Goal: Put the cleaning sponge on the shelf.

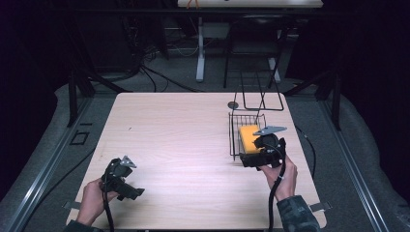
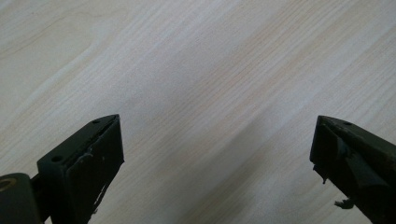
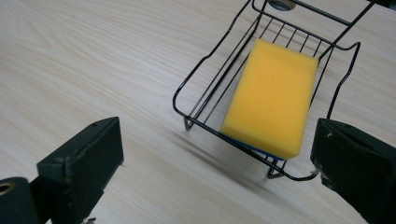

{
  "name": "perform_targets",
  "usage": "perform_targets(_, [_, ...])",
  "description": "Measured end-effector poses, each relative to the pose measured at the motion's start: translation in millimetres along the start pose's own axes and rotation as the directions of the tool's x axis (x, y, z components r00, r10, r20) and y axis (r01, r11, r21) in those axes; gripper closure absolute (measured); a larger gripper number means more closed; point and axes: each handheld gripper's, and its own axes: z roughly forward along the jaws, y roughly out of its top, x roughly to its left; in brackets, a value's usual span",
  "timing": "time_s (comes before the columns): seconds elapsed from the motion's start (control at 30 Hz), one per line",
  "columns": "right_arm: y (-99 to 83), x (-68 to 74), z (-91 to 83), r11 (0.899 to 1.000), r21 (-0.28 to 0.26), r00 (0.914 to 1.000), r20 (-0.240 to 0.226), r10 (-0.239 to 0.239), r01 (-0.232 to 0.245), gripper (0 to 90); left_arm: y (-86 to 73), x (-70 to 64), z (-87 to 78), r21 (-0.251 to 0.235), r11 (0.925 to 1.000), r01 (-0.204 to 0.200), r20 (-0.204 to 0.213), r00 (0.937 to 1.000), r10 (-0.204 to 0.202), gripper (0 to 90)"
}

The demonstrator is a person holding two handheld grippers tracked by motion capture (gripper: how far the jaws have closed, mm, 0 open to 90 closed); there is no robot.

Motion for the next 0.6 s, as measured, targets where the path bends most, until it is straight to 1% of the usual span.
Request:
perform_targets(0.17, [-4.7,4.8,-9.3,1.0,-0.016,0.9998,-0.013,-0.015,0.015,1.8,0.0,-0.2,0.0,0.001,1.0,-0.003,0.001,1.0,0.003,2.9])
perform_targets(0.33, [-12.4,8.5,-17.0,0.999,-0.016,0.9992,-0.024,-0.033,0.033,1.7,0.2,-0.9,0.0,0.0,1.0,-0.009,0.003,0.9999,0.009,2.9])
perform_targets(0.43, [-18.7,10.0,-21.8,0.999,-0.022,0.9984,-0.031,-0.046,0.046,1.5,0.5,-1.3,0.4,0.002,0.9999,-0.014,0.004,0.9999,0.014,2.9])
perform_targets(0.6, [-33.1,11.3,-29.5,0.999,-0.01,0.998,-0.037,-0.05,0.05,1.4,0.5,-1.7,0.5,0.002,0.9999,-0.014,0.002,0.9999,0.014,3.0])
